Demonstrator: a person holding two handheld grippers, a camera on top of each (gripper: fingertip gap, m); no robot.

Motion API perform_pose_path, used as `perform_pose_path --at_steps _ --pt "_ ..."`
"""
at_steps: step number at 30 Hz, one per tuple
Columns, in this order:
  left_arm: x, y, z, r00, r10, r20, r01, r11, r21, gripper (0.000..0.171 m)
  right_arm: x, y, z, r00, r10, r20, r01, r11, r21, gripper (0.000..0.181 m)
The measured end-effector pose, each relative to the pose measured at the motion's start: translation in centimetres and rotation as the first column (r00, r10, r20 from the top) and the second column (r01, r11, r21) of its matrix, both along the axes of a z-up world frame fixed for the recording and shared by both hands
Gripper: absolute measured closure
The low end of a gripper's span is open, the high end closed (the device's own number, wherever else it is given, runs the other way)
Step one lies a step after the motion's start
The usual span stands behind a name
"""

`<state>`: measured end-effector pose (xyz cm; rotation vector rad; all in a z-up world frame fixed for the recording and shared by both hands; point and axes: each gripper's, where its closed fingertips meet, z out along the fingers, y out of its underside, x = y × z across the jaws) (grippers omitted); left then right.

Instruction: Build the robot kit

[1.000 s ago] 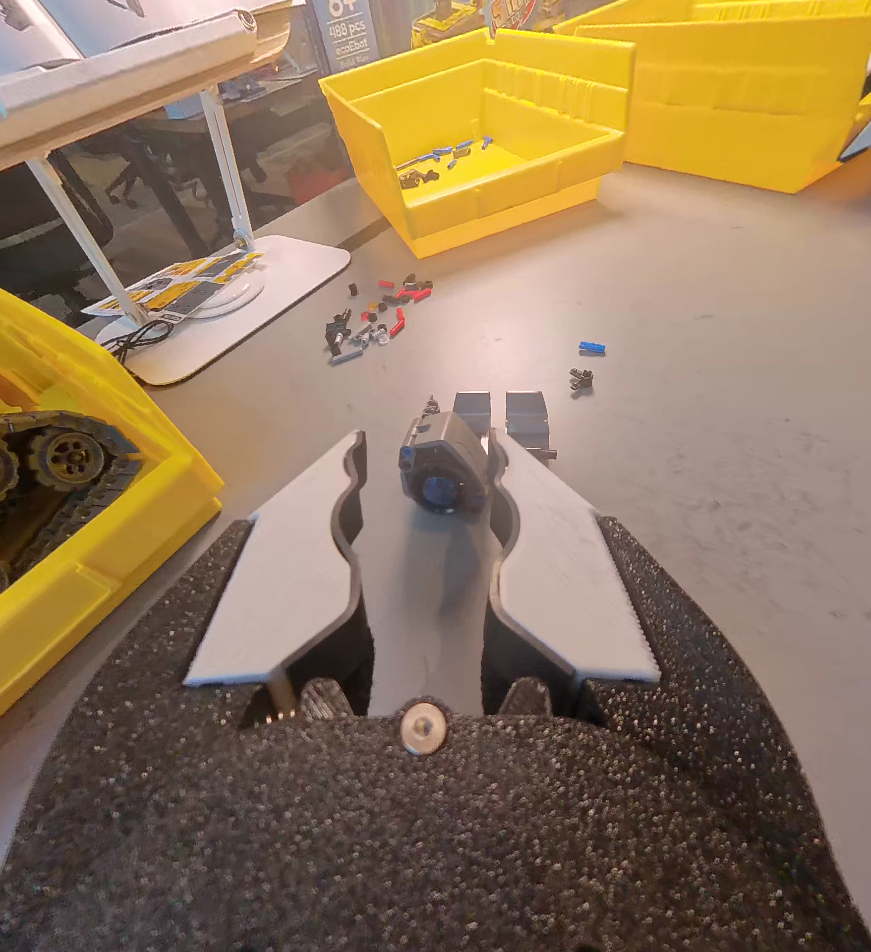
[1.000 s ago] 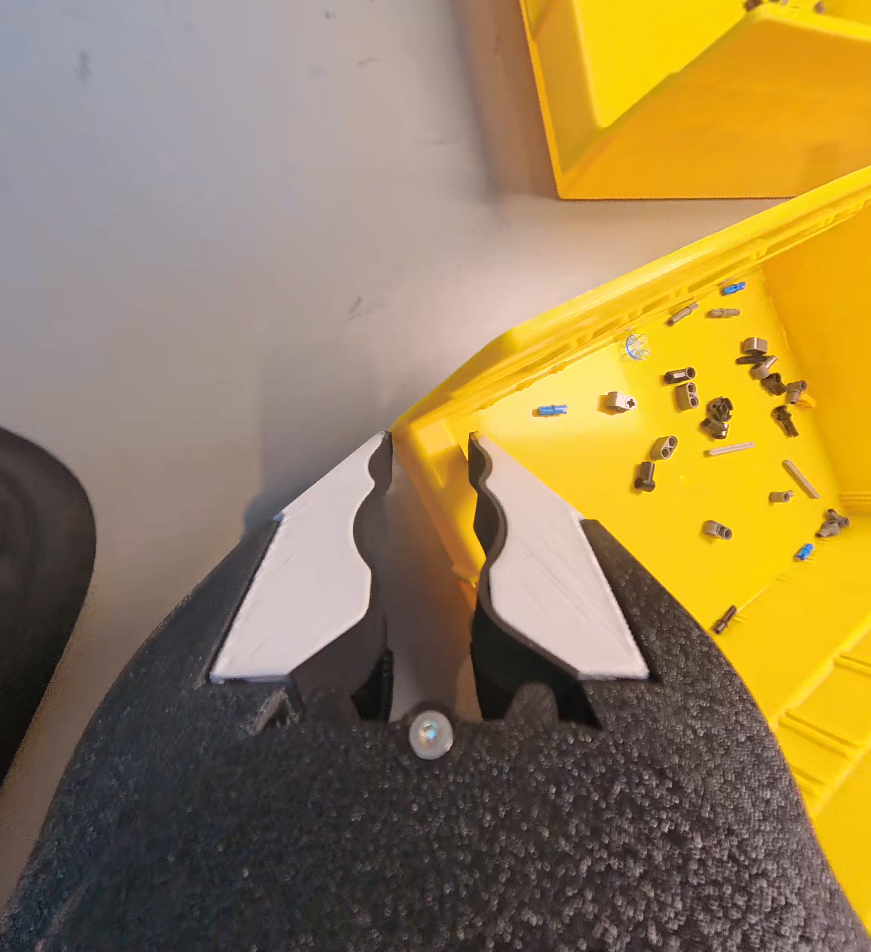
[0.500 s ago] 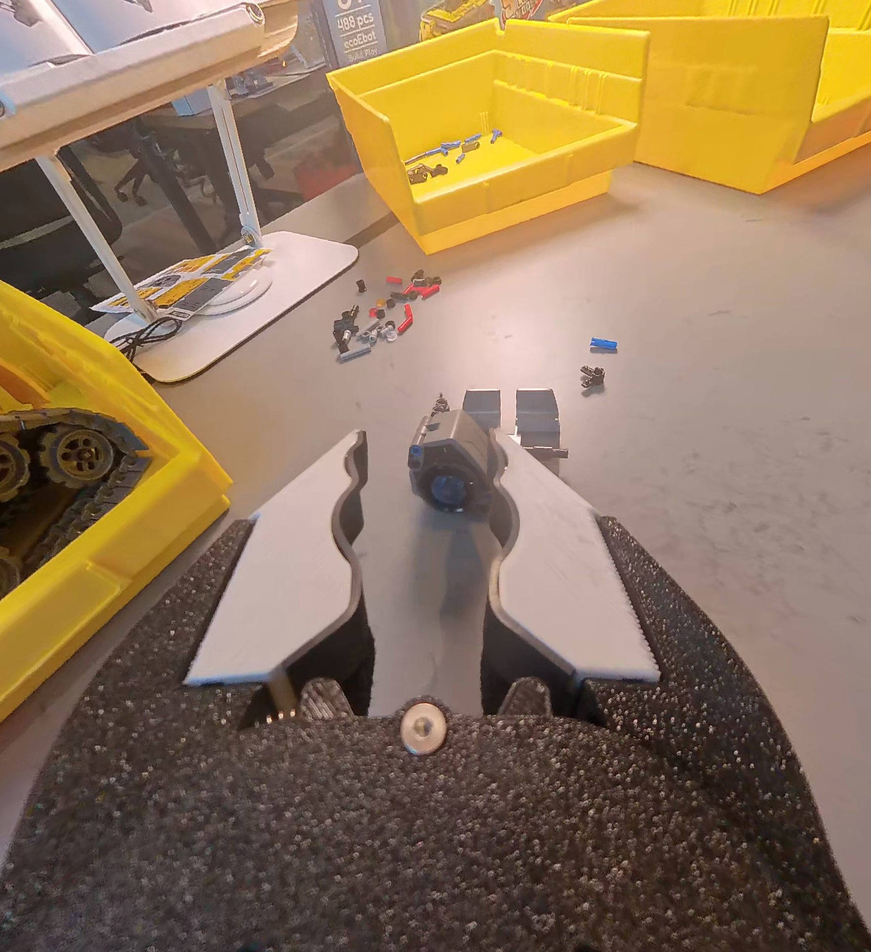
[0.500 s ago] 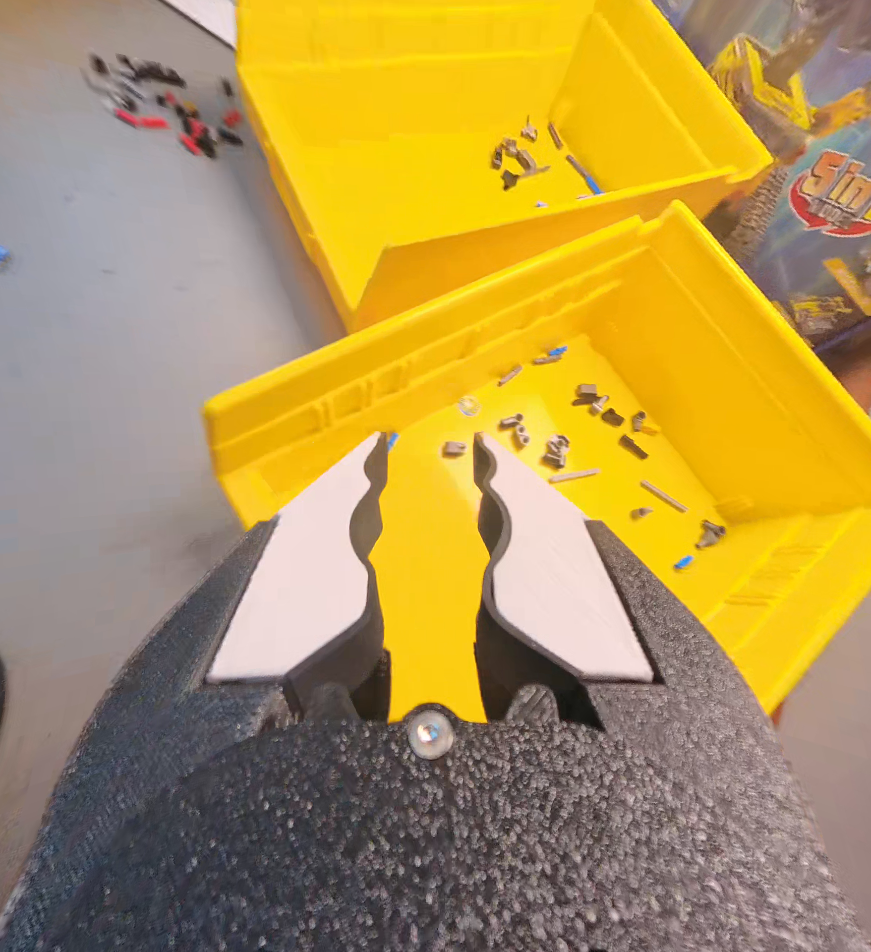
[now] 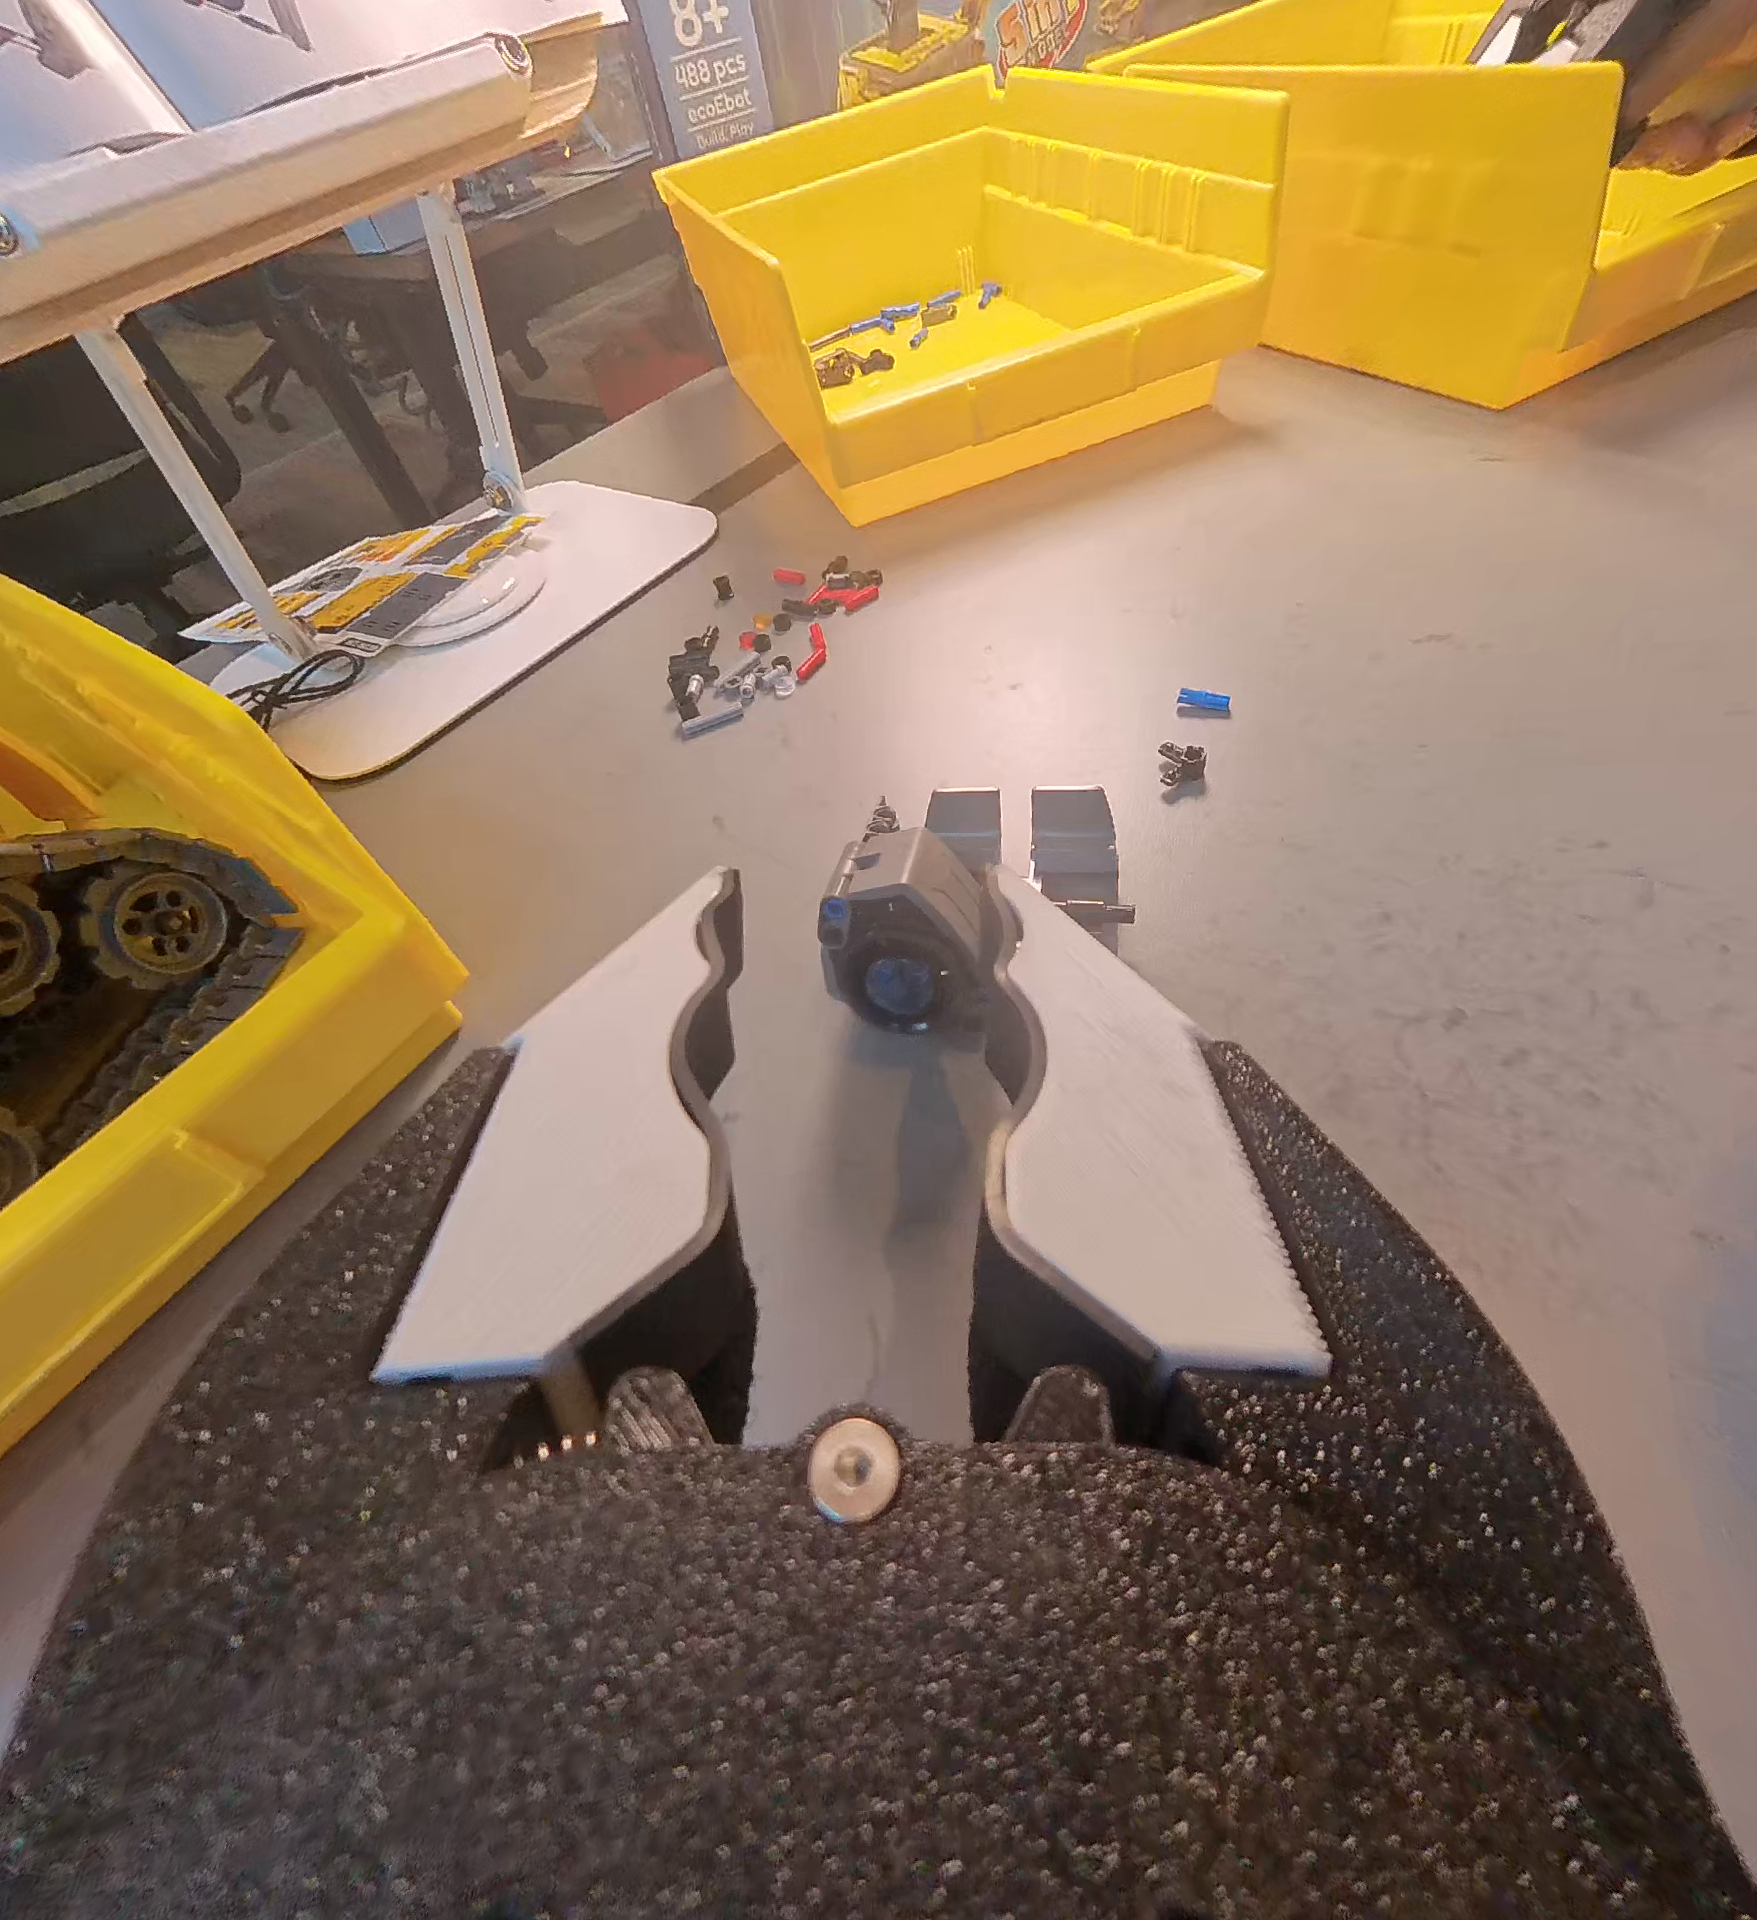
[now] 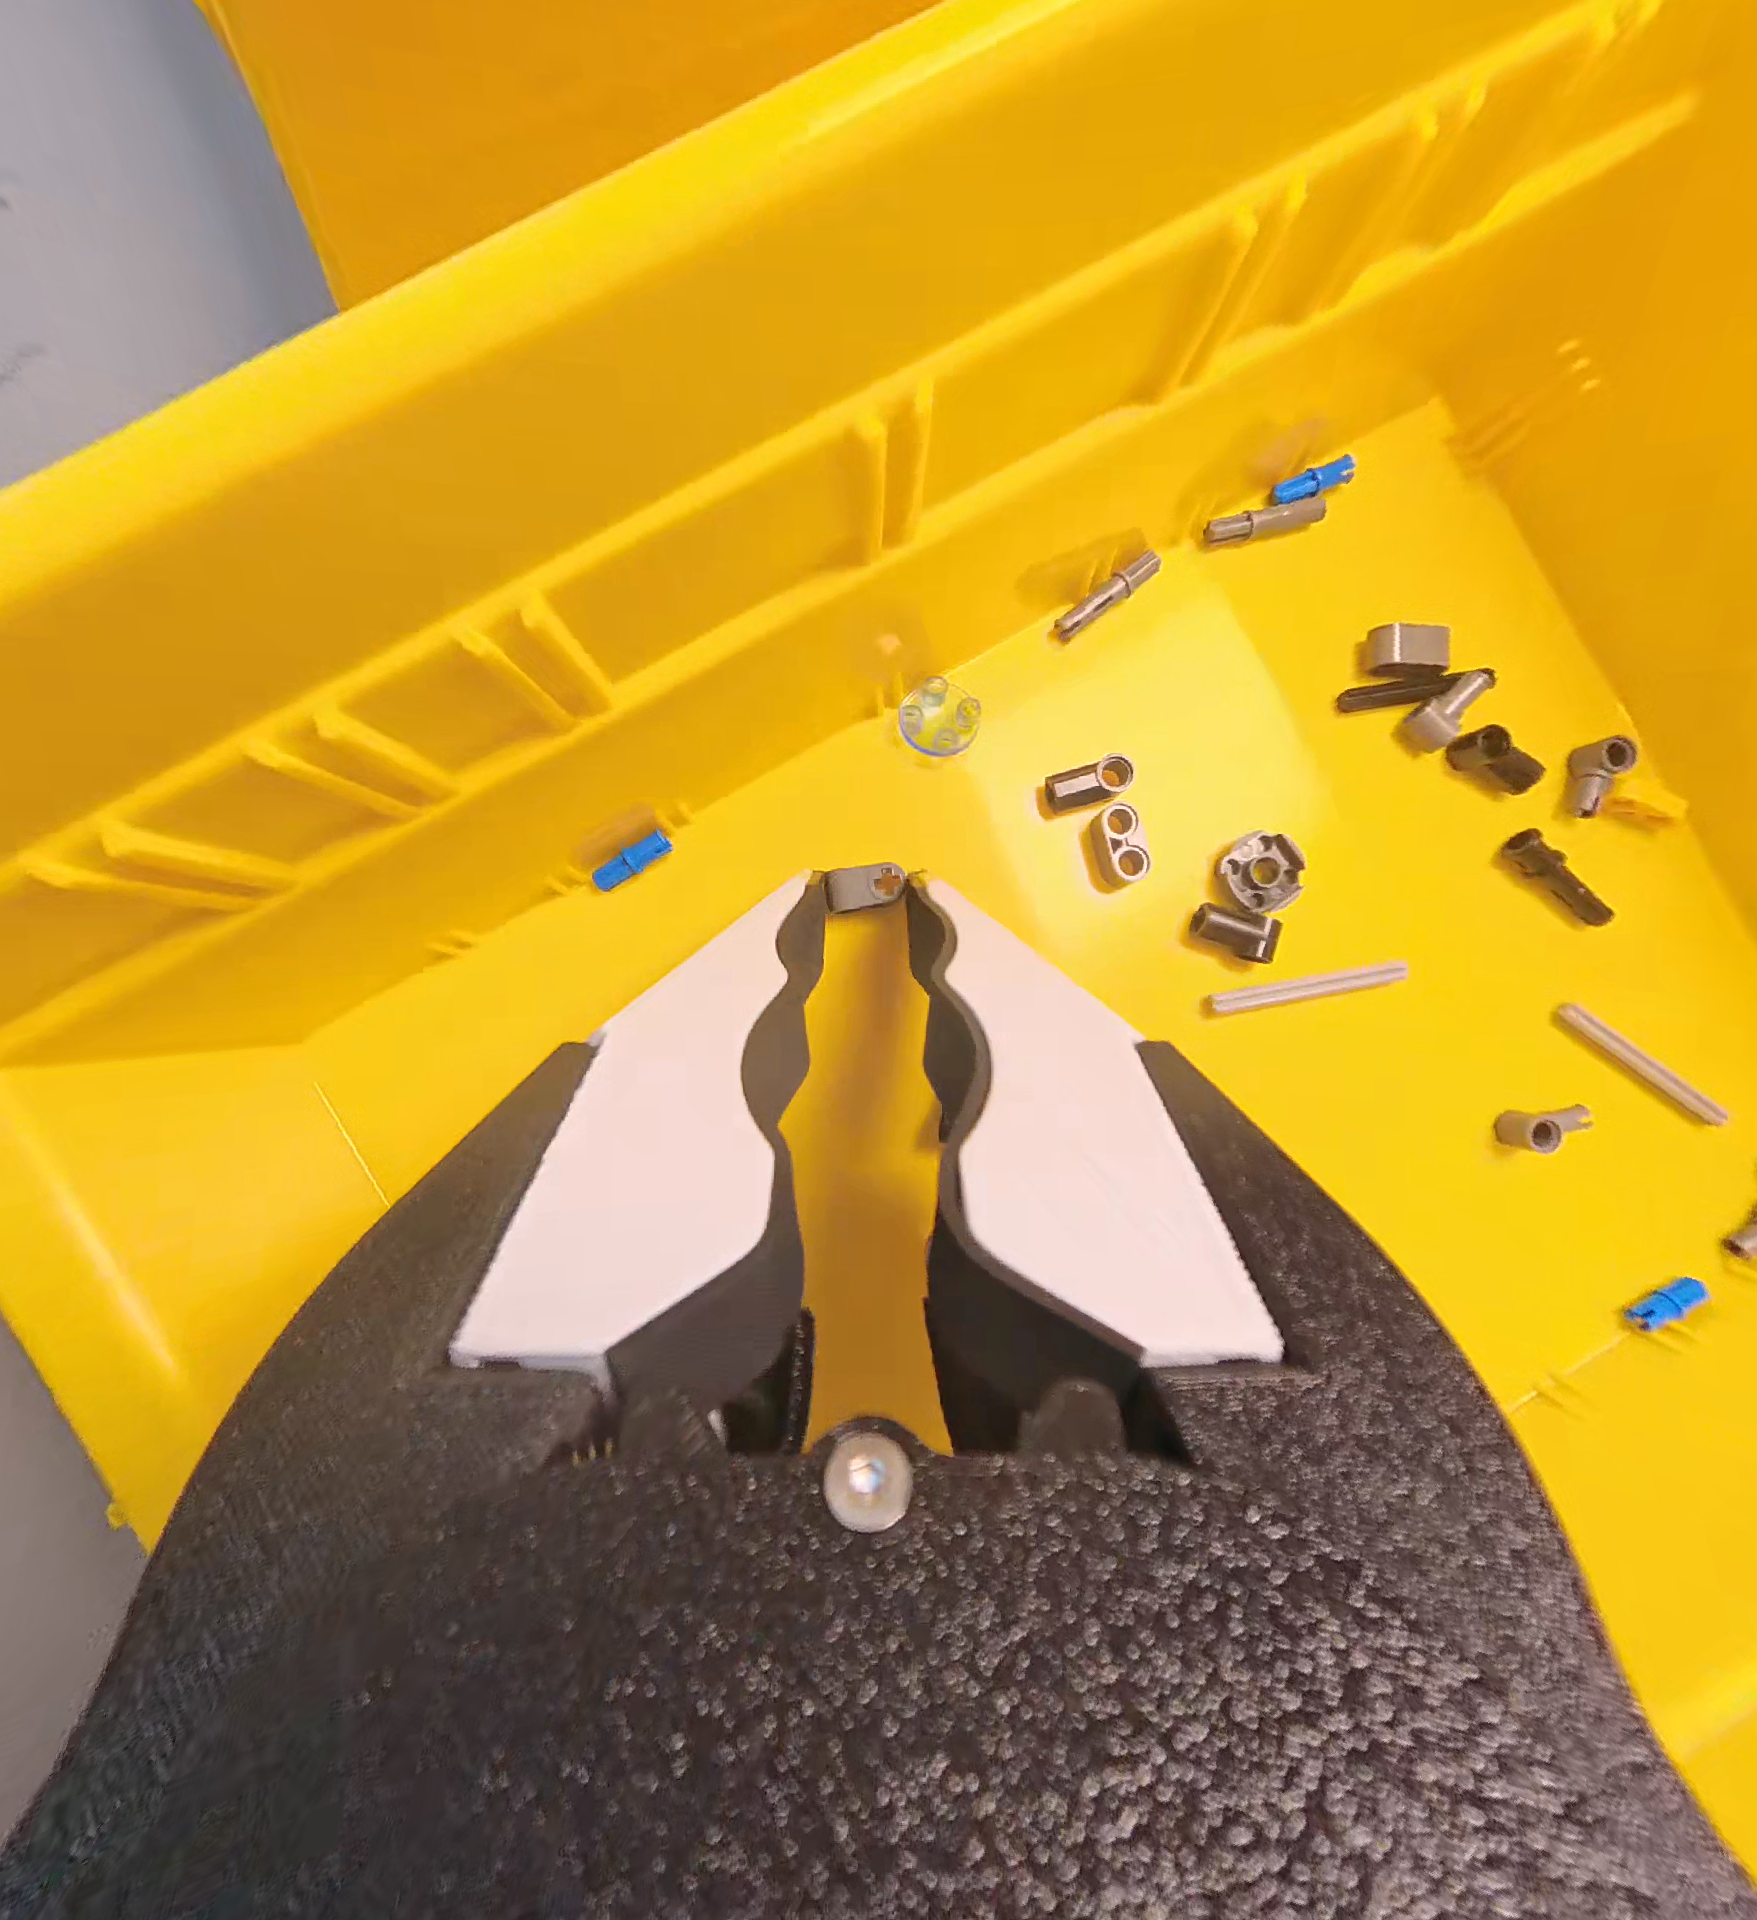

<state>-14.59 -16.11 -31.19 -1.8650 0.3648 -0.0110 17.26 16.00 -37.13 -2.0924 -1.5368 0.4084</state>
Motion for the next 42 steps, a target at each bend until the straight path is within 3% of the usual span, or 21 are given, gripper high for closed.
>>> perform_pose_path --at_steps 5,7,9,11,13,15,18,21,25,31,36,39,42 --pt "0.1 -0.1 0.2 1.000 -0.009 0.013 0.009 1.000 0.011 0.127 0.6 0.6 1.4 0.999 -0.032 -0.009 0.032 0.998 0.045 0.167" --pt "0.1 -0.2 0.3 1.000 -0.014 0.022 0.013 1.000 0.017 0.127 0.0 1.1 5.9 0.989 -0.070 -0.127 0.088 0.986 0.144 0.166" --pt "0.0 -0.2 0.4 0.999 -0.015 0.035 0.014 1.000 0.017 0.127 -1.0 0.6 12.1 0.962 -0.059 -0.265 0.140 0.945 0.295 0.166" --pt "-0.2 -0.2 0.4 0.999 -0.011 0.048 0.010 1.000 0.014 0.127 -3.1 -2.6 17.2 0.932 0.045 -0.359 0.109 0.911 0.398 0.166" --pt "-0.3 -0.2 0.4 0.998 -0.007 0.058 0.006 1.000 0.011 0.127 -6.6 -7.4 19.2 0.897 0.185 -0.401 0.000 0.909 0.418 0.166" --pt "-0.4 -0.3 0.4 0.998 -0.004 0.068 0.003 1.000 0.007 0.127 -10.6 -12.6 18.2 0.859 0.314 -0.405 -0.161 0.915 0.370 0.166" --pt "-0.6 -0.4 0.5 0.996 0.007 0.085 -0.007 1.000 0.002 0.126 -15.6 -18.8 12.5 0.828 0.438 -0.349 -0.365 0.895 0.257 0.166" --pt "-0.7 -0.7 0.6 0.995 0.014 0.100 -0.014 1.000 0.002 0.125 -19.0 -21.9 6.1 0.824 0.497 -0.272 -0.468 0.868 0.169 0.166" --pt "-1.1 -0.9 0.9 0.993 0.028 0.115 -0.029 1.000 0.005 0.125 -21.6 -25.1 2.4 0.797 0.548 -0.253 -0.547 0.833 0.081 0.166" --pt "-0.9 -1.1 1.3 0.986 0.015 0.165 -0.016 1.000 0.006 0.125 -22.1 -27.4 0.5 0.761 0.628 -0.166 -0.631 0.775 0.038 0.166" --pt "-0.8 -1.0 1.1 0.985 0.007 0.174 -0.007 1.000 -0.002 0.124 -22.1 -27.7 -0.1 0.755 0.643 -0.129 -0.644 0.764 0.043 0.165" --pt "-0.7 -1.0 1.0 0.985 0.006 0.175 -0.005 1.000 -0.005 0.124 -22.4 -27.3 0.7 0.763 0.623 -0.172 -0.624 0.780 0.059 0.159" --pt "-0.8 -1.0 1.1 0.985 0.006 0.173 -0.006 1.000 0.000 0.124 -22.5 -26.3 3.3 0.770 0.585 -0.254 -0.578 0.809 0.107 0.151"
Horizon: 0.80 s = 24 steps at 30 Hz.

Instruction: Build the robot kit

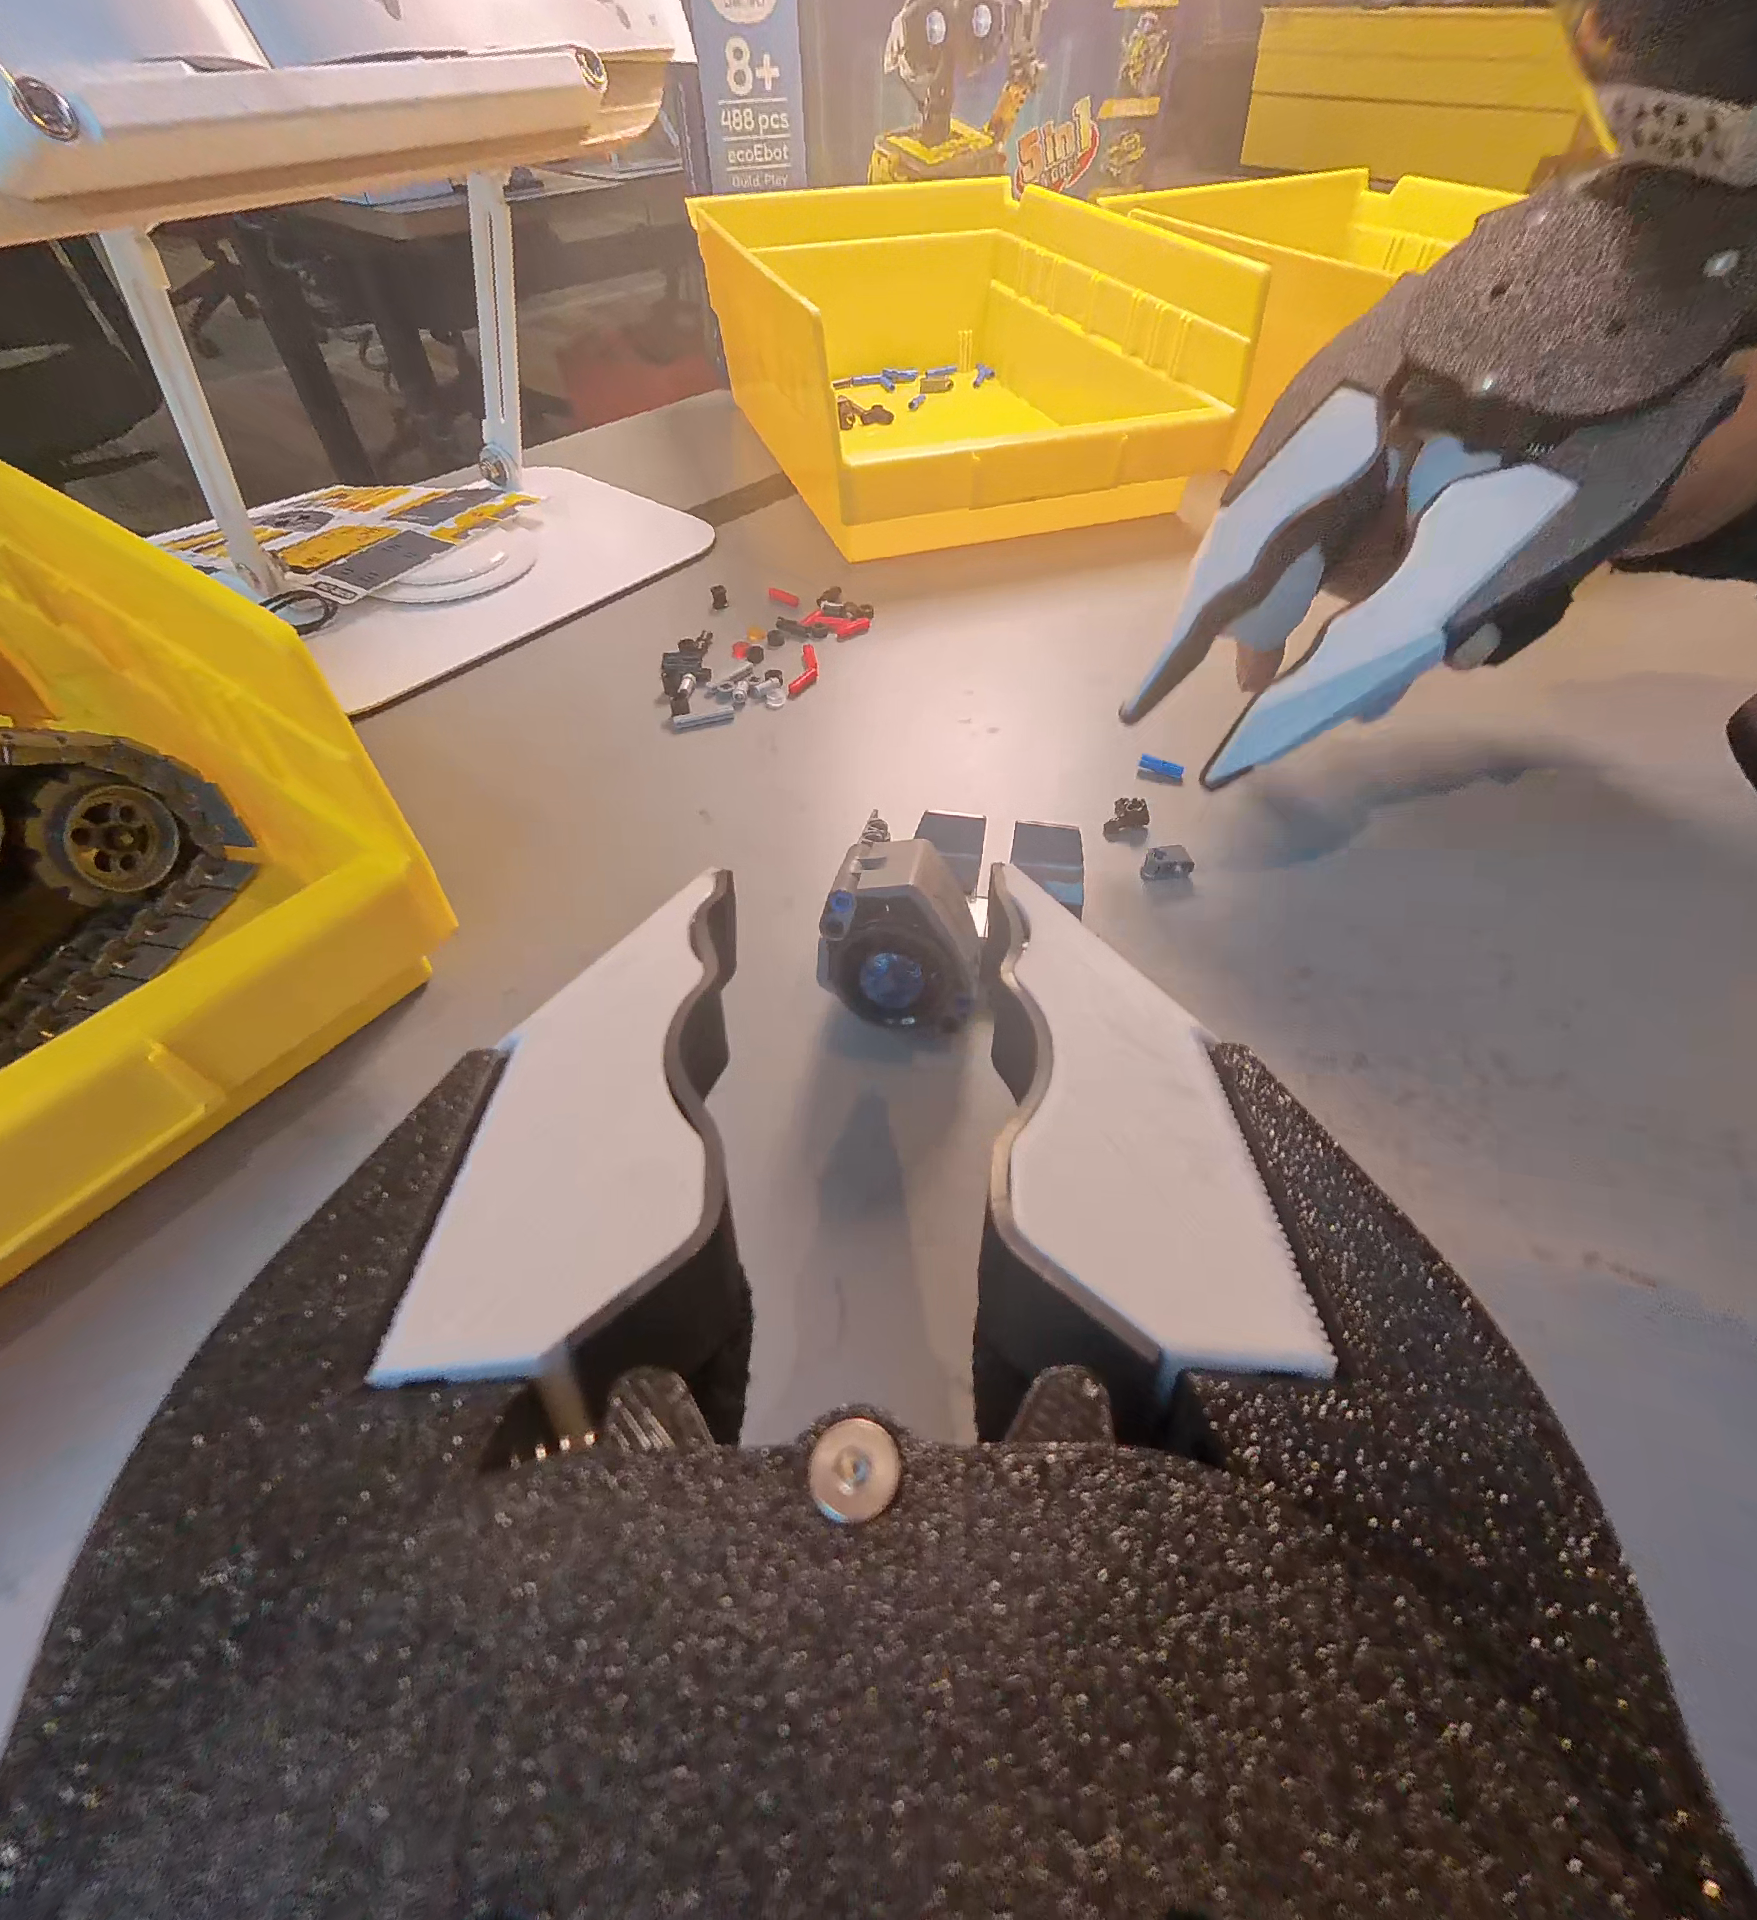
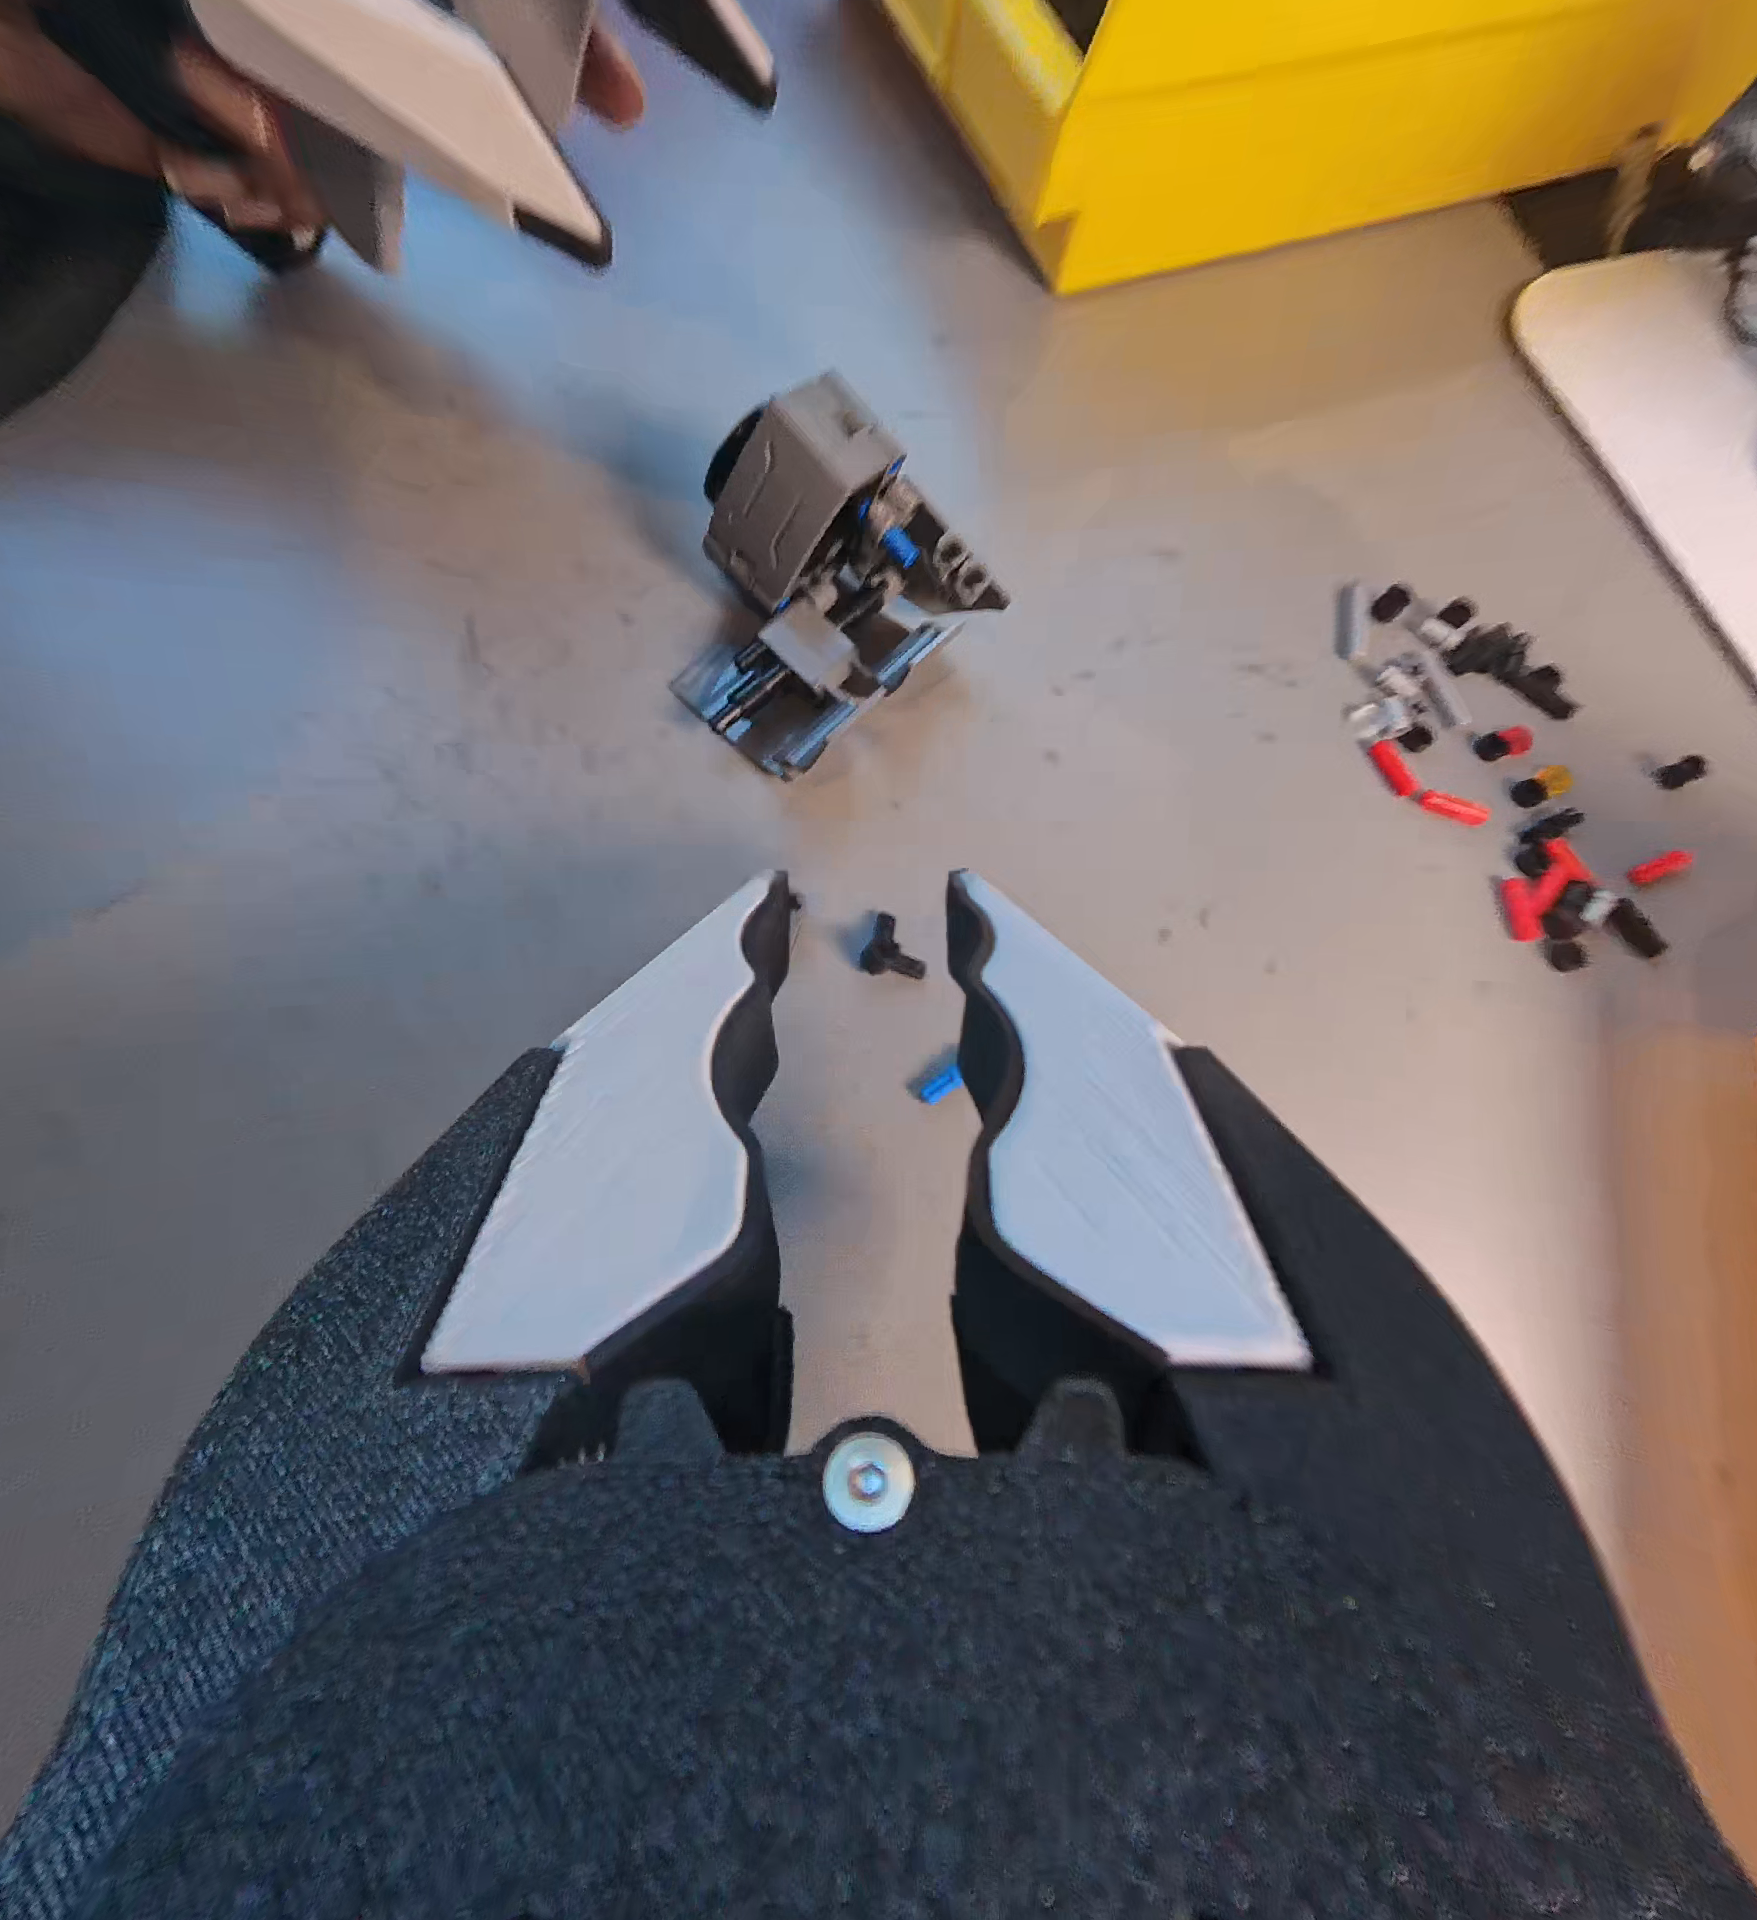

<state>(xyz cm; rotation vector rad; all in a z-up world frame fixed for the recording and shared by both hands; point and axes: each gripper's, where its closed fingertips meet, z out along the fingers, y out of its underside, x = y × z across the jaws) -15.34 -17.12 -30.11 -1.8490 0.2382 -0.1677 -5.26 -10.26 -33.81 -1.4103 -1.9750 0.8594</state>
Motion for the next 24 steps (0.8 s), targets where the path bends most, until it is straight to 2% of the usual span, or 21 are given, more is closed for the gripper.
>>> perform_pose_path --at_steps 3,5,8,11,14,18,21,24 --pt "0.0 0.1 -0.2 1.000 0.002 0.002 -0.002 1.000 -0.005 0.124 0.7 1.9 5.0 0.984 -0.069 -0.166 0.067 0.998 -0.014 0.148" --pt "0.0 0.1 -0.4 1.000 0.000 0.004 0.000 1.000 -0.012 0.124 2.2 4.4 9.3 0.946 -0.147 -0.290 0.148 0.989 -0.020 0.149" --pt "0.2 0.2 -0.4 1.000 0.001 -0.008 -0.001 1.000 -0.013 0.124 6.3 9.5 15.5 0.841 -0.299 -0.450 0.306 0.950 -0.060 0.149" --pt "0.2 0.2 -0.6 1.000 0.002 -0.023 -0.003 1.000 -0.018 0.124 11.5 14.3 19.0 0.727 -0.442 -0.526 0.450 0.885 -0.121 0.149" --pt "0.3 0.3 -0.7 0.999 0.004 -0.036 -0.005 1.000 -0.022 0.124 16.3 18.3 20.2 0.628 -0.539 -0.561 0.583 0.804 -0.120 0.149" --pt "0.3 0.4 -0.9 0.998 0.010 -0.058 -0.012 1.000 -0.028 0.124 20.8 22.7 19.9 0.517 -0.643 -0.566 0.701 0.697 -0.151 0.148" --pt "0.4 0.5 -1.1 0.997 0.013 -0.077 -0.015 0.999 -0.035 0.124 22.5 25.2 19.5 0.440 -0.694 -0.569 0.758 0.627 -0.178 0.134" --pt "0.4 0.6 -1.2 0.996 0.017 -0.089 -0.020 0.999 -0.037 0.124 22.9 26.8 18.8 0.412 -0.724 -0.553 0.791 0.586 -0.177 0.119"
